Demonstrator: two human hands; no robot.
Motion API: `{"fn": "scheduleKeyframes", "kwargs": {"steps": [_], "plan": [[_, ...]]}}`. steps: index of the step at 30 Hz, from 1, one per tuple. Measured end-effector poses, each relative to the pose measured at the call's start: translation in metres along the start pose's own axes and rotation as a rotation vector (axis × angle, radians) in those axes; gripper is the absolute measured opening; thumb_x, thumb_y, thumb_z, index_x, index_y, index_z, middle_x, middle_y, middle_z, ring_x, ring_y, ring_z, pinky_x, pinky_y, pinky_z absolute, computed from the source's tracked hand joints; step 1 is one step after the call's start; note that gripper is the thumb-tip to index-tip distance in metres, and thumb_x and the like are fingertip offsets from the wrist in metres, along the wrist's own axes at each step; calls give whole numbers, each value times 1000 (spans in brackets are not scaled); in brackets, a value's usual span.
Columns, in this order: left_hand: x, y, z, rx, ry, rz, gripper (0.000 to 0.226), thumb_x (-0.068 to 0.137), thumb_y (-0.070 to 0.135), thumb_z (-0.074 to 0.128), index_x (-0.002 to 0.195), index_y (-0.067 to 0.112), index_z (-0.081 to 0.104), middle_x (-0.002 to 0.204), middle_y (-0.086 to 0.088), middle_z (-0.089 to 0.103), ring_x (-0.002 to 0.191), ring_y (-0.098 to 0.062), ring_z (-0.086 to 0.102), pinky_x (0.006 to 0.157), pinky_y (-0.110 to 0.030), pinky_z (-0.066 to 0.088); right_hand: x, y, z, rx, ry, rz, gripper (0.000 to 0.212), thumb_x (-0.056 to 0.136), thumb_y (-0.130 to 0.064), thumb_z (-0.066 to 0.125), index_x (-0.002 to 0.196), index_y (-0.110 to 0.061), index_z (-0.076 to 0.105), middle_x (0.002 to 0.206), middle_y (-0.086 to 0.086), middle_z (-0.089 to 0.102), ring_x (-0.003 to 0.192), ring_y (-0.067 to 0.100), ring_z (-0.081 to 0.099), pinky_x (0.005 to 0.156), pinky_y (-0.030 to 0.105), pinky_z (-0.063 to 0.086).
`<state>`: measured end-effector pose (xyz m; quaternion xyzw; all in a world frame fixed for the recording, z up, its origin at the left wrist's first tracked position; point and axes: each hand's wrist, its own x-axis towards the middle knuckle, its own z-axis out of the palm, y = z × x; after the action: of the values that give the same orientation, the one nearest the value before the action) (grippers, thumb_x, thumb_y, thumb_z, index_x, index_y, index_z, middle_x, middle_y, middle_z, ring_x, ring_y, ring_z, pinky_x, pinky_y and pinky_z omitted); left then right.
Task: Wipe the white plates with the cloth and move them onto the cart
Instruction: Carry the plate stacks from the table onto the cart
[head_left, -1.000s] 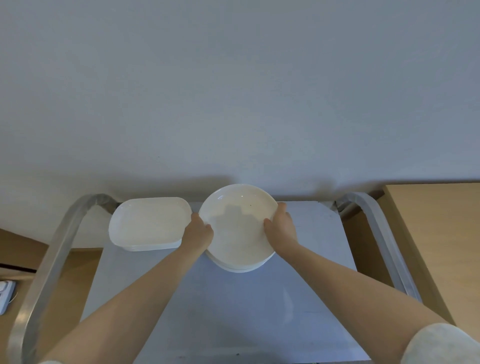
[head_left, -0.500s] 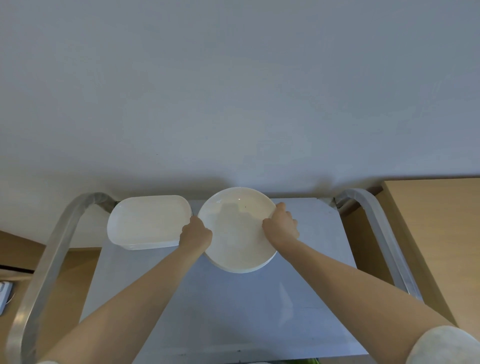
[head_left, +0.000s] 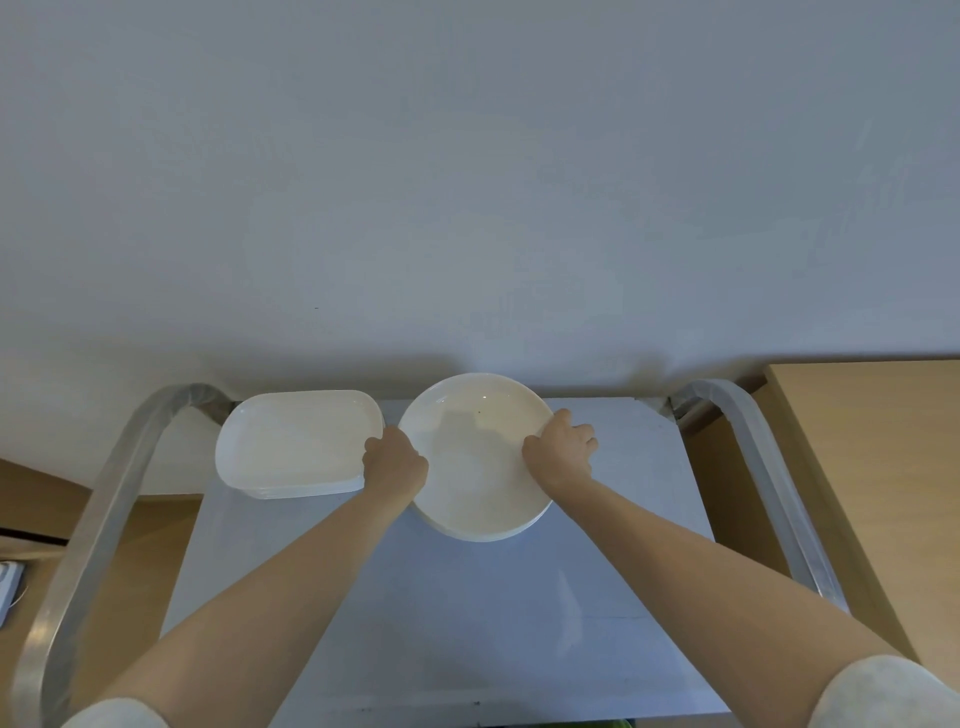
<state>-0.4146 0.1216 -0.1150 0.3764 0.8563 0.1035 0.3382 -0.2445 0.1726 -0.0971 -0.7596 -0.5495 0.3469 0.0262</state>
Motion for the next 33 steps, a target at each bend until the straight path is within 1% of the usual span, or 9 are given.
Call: {"fn": "scheduleKeyframes", "kwargs": {"steps": [10,13,16,21,25,27,29,31,33], "plan": [[5,-1,5,120,43,78,31,95,8,44,123,-5,38,123,-24,44,116,-36,42,87,-33,35,4,0,5,-95,36,-46,36,88,-12,44,123,-4,37,126,12,36,118,29,34,88,38,39],[-4,-1,10,217,148,133,38,89,4,45,125,-4,36,122,-20,43,112,-33,42,84,-32,37,-2,2,15,-156,119,-110,47,87,-14,43,132,-5,31,130,11,35,120,27,33,89,36,38],[-15,-2,17,377,281,209,61,85,7,45,141,-3,22,131,-16,37,117,-30,40,90,-31,38,-11,5,26,-213,176,-207,65,90,-21,43,146,-6,14,142,11,25,130,27,27,97,35,35],[-32,-4,24,533,313,344,68,83,8,42,145,2,15,144,-17,24,133,-31,25,101,-32,31,-23,14,30,-270,161,-262,68,95,-23,41,150,-7,5,157,15,3,144,29,10,114,36,21],[-53,-3,26,544,309,402,63,80,4,47,141,1,32,142,-21,32,134,-37,29,106,-40,30,-33,26,23,-296,159,-321,65,96,-23,40,150,-8,7,158,13,5,144,28,9,116,36,18],[-63,0,28,518,355,542,56,63,-6,63,119,-8,57,119,-30,55,115,-46,52,93,-47,45,-38,32,17,-298,160,-362,62,96,-23,41,149,-9,13,156,11,12,143,26,13,114,36,22],[-76,3,33,536,411,619,49,48,-10,72,97,-8,67,96,-27,65,93,-46,63,77,-48,54,-45,38,10,-292,145,-399,57,95,-24,42,146,-10,20,152,9,21,140,25,19,110,35,27],[-89,11,36,518,380,642,42,52,-9,73,93,-6,68,89,-22,66,85,-42,64,71,-45,54,-52,46,2,-295,124,-440,52,95,-24,43,143,-10,26,147,7,30,135,25,26,104,34,32],[-103,24,41,503,327,648,34,70,-3,67,103,-1,65,95,-17,65,89,-37,61,73,-40,48,-60,59,-8,-321,118,-489,47,96,-24,42,139,-10,32,142,7,37,129,25,34,102,34,33]]}}
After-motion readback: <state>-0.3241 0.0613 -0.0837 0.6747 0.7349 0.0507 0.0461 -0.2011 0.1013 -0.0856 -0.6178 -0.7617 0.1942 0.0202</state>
